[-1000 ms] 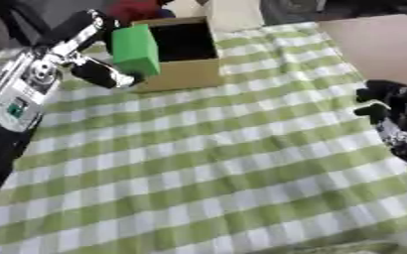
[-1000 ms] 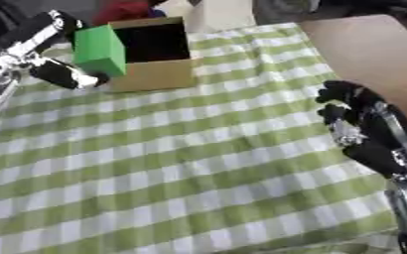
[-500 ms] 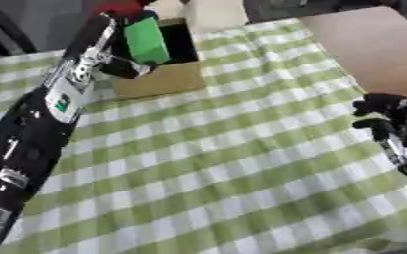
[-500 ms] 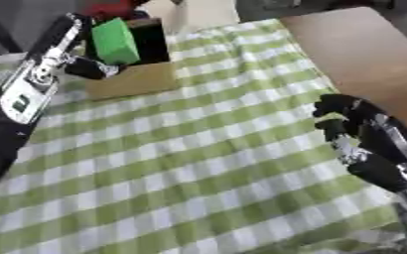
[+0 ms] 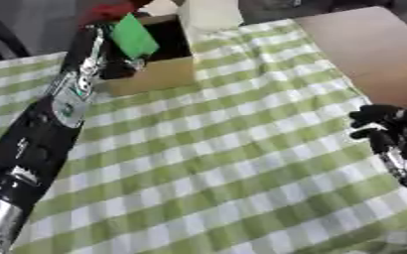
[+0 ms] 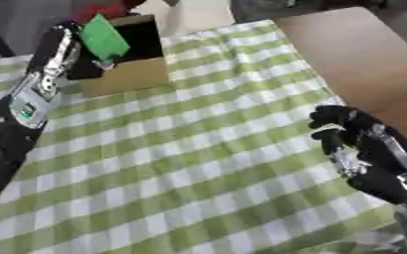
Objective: Pick up objects on the table and place them in the box.
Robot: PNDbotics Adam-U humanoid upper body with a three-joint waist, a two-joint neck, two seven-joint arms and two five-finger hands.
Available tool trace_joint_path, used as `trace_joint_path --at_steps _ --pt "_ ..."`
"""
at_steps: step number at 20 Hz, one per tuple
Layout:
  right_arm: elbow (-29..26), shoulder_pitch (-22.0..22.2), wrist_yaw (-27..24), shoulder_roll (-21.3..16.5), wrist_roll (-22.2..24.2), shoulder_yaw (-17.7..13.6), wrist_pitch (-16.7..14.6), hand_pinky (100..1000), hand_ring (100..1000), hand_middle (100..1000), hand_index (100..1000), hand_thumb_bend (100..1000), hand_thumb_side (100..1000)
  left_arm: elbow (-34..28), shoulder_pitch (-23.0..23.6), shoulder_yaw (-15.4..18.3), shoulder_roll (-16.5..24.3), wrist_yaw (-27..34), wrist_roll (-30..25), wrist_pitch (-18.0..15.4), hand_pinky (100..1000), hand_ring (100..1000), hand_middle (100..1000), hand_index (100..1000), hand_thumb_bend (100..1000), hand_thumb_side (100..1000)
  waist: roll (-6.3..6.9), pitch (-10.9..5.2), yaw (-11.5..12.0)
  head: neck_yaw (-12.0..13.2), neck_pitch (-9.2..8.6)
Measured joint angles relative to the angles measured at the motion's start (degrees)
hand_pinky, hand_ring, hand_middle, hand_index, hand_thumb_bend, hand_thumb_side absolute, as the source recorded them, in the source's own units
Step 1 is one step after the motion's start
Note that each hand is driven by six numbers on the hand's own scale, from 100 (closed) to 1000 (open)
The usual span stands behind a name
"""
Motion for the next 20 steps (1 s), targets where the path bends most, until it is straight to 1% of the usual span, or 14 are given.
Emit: trace_joint_path --at_steps 2,3,5,6,9,11,12,15,16,20 --pt "0.0 0.01 0.0 0.0 0.01 0.0 -0.01 731 880 651 844 100 399 -0.01 0.17 0.13 0.0 0.05 0.0 0.01 915 865 913 911 636 603 -0.05 -0.03 0.2 -0.02 -0.01" --pt "0.01 0.02 0.0 0.0 0.03 0.0 -0.03 731 880 651 844 100 399 -0.02 0.2 0.17 0.0 0.17 0.02 0.03 916 864 912 909 637 603 -0.11 -0.08 0.28 -0.02 -0.01" --pt "0.02 0.14 0.0 0.0 0.11 0.0 -0.11 731 879 650 843 100 398 -0.1 0.25 0.18 0.0 0.85 0.06 0.06 911 852 894 890 637 585 -0.33 -0.3 0.52 -0.03 -0.02" --pt "0.02 0.27 0.0 0.0 0.13 0.0 -0.13 731 879 650 843 100 401 -0.26 0.4 0.18 0.02 1.39 0.08 0.04 905 831 865 877 629 563 -0.41 -0.44 0.73 -0.03 -0.02" --pt "0.11 0.56 0.0 0.0 0.1 -0.02 -0.17 731 878 649 842 100 395 -2.04 1.3 -0.08 0.23 4.15 -0.08 -0.41 906 793 809 855 580 531 -0.75 -0.93 1.97 -0.24 0.06" --pt "0.24 0.92 0.0 0.0 0.05 -0.04 -0.22 731 878 649 842 100 393 -4.54 2.25 -0.79 0.94 7.36 -0.87 -0.83 902 776 786 844 527 508 -1.14 -1.32 3.04 -0.56 0.19" --pt "0.3 1.1 0.0 0.0 -0.03 -0.12 -0.27 731 878 648 841 100 391 -6.24 2.91 -1.29 1.34 9.44 -1.51 -1.01 902 767 772 835 493 507 -1.27 -1.45 3.69 -0.72 0.33" --pt "0.34 1.39 0.0 0.0 -0.34 -0.52 -0.42 731 878 648 840 100 389 -13.64 6.27 -3.14 3.44 17.36 -4.44 -1.09 914 763 759 833 462 508 -1.51 -1.78 5.61 -1.31 0.73" --pt "0.34 1.53 0.0 0.0 -0.52 -0.72 -0.45 731 878 648 840 100 387 -16.76 7.8 -3.68 4.3 20.37 -5.39 -0.86 921 761 756 830 437 495 -1.67 -1.83 6.3 -1.59 0.9" --pt "0.34 1.99 0.0 -0.01 -1.17 -1.34 -0.67 732 878 648 839 100 383 -30.33 14.96 -4.63 8.12 32.11 -7.62 0.84 925 759 751 824 414 490 -2.74 -1.98 8.8 -2.1 1.51"
